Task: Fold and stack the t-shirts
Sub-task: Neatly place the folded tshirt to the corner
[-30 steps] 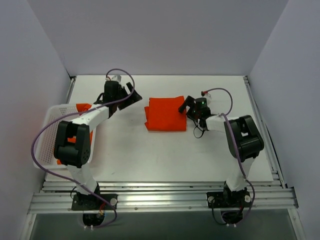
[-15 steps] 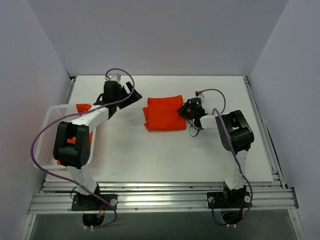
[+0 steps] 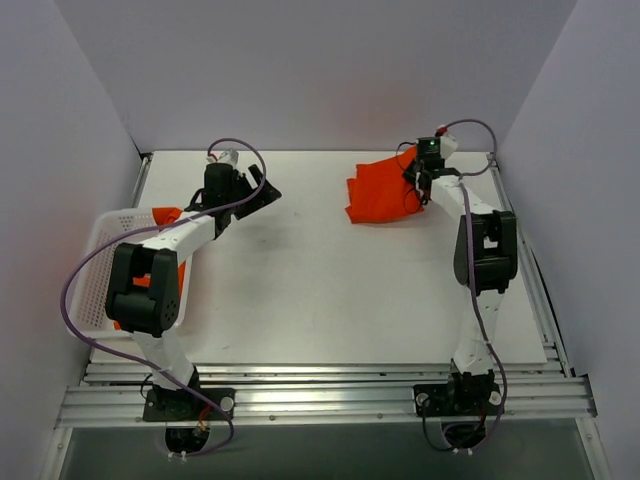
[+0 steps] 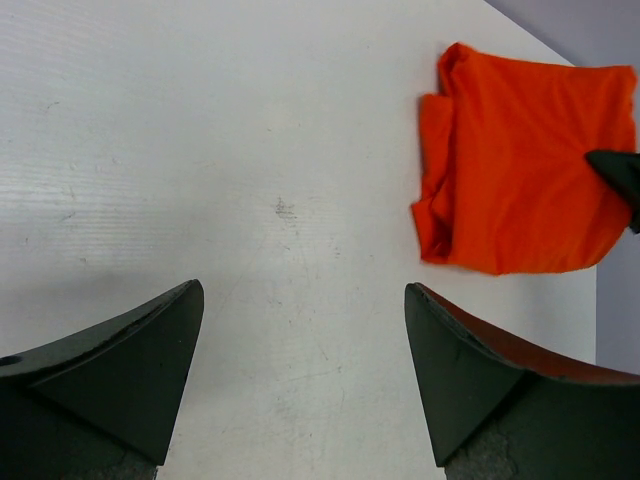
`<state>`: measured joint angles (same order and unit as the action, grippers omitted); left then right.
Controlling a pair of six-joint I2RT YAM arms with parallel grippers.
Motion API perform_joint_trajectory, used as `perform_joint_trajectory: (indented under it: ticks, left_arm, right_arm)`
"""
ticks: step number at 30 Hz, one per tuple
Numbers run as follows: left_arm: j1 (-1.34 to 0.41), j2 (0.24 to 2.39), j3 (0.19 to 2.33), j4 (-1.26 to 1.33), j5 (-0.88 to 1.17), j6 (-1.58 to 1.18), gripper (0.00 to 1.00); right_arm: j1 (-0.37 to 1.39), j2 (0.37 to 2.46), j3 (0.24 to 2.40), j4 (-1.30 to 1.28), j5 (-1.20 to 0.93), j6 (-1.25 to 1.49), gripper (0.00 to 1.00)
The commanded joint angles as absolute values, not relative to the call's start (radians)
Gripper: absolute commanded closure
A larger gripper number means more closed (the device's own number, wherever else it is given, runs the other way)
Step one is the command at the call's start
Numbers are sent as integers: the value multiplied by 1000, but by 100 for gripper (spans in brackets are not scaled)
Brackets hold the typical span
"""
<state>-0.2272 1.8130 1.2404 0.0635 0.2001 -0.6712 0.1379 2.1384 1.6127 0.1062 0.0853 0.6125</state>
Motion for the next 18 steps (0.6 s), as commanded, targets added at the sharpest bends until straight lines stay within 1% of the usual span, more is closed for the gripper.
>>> perform_joint_trajectory:
  ticks: [1,7,8,9,10,11,12,13,15,18]
  left_arm:
    - [-216,1784,1244,120,230,-664,10]
    - [-213,1802,1259,133,248,-672,10]
    - [-213,1813,1264,132,253,-676,10]
    - [-213,1818,1270,130,262,-678,10]
    - [-213,1827,1282,126,274,-680,10]
    - [-213,1827,1282,123,278,-680,11]
    - [-215,1825,1281,127,276,-681,11]
    - [-215,1821,1276,135,281,-686,11]
    - [-215,1818,1276,135,281,-686,11]
    - [-215,1802,1282,126,278,-683,11]
  right_arm:
    - [31,2154,1759,-80,253,538,100]
    - [-145,2261,1962,-167,285,529,100]
    - [-162,2291,1976,-167,282,535,95]
    - [-178,2307,1997,-150,267,540,75]
    - [-202,2351,2014,-143,253,529,43]
    - [-212,2379,2040,-165,249,523,1]
    - [-218,2402,2101,-188,256,520,0]
    - [-227,2434,2114,-204,246,522,0]
    - [-230,2430,2105,-202,226,525,0]
    - [-209,2314,1962,-115,254,535,0]
